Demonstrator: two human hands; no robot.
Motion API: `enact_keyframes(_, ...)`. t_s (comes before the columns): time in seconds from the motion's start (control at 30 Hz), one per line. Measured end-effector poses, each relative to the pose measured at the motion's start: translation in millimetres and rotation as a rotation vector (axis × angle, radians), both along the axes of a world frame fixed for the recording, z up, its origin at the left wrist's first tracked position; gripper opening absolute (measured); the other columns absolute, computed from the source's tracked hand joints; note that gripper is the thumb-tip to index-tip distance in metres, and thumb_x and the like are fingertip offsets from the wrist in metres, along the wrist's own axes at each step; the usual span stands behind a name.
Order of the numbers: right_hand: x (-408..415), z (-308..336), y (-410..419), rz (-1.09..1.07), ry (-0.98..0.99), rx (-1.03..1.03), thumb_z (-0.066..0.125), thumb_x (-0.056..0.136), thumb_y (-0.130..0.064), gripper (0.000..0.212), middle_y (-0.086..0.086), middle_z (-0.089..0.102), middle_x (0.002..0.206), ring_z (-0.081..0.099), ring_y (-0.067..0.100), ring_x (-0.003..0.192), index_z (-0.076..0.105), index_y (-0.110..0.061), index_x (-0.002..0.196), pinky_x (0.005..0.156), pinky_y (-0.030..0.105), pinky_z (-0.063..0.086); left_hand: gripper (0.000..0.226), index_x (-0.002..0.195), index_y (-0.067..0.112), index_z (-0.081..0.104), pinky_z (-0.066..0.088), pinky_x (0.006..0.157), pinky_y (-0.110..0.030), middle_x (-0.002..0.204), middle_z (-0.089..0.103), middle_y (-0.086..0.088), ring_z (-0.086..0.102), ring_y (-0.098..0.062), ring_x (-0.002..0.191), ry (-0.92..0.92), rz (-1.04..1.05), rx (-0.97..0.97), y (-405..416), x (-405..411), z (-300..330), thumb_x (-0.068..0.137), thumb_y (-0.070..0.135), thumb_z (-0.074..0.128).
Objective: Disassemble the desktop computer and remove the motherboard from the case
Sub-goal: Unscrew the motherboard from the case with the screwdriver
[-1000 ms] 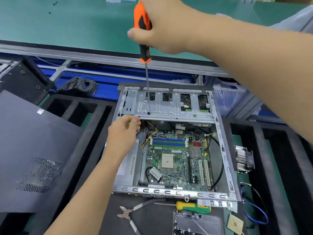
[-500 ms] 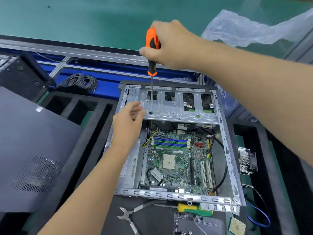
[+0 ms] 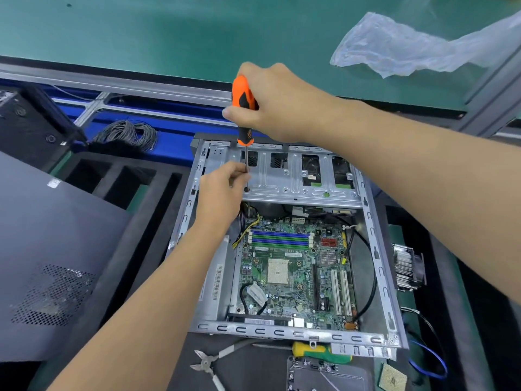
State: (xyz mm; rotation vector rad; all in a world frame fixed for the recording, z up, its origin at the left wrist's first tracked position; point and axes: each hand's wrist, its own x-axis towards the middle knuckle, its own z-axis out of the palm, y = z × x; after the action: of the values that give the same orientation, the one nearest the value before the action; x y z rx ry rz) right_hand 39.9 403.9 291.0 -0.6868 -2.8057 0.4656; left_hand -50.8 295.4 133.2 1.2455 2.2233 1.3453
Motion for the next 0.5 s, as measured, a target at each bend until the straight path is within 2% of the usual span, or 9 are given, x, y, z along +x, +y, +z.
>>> enact_keyframes(0.27, 2.0, 2.0, -2.8, -0.002, 0.009, 0.016, 0.054, 0.093, -0.051, 0.042, 0.0, 0.05, 0.079, 0.053, 0.027, 0.07, 0.049, -0.012, 0.105, 0.055, 0.034, 0.039, 0.011, 0.1, 0.01, 0.071, 0.043, 0.064, -0.002, 0.079, 0.066, 0.009, 0.059, 0.014, 0.069, 0.019, -0.008, 0.013, 0.1, -1.2, -0.7, 0.092, 0.011, 0.064)
enact_keyframes(0.4, 2.1, 2.0, -3.4, 0.008, 0.004, 0.015, 0.054, 0.094, -0.051, 0.043, 0.006, 0.057, 0.086, 0.058, 0.03, 0.076, 0.05, -0.01, 0.107, 0.061, 0.037, 0.044, 0.01, 0.099, 0.011, 0.072, 0.042, 0.065, -0.003, 0.08, 0.068, 0.007, 0.061, -0.003, 0.071, 0.042, -0.009, 0.024, -0.6, -1.2, -0.3, 0.092, 0.012, 0.065)
enact_keyframes(0.5, 2.8, 0.6, -2.1, 0.0, -0.004, 0.017, 0.055, 0.093, -0.05, 0.042, 0.007, 0.058, 0.088, 0.059, 0.031, 0.079, 0.05, -0.011, 0.106, 0.061, 0.036, 0.044, 0.011, 0.1, 0.011, 0.072, 0.042, 0.064, -0.002, 0.077, 0.065, 0.011, 0.061, -0.004, 0.071, 0.047, -0.009, 0.016, -0.8, -1.3, -1.1, 0.092, 0.012, 0.065)
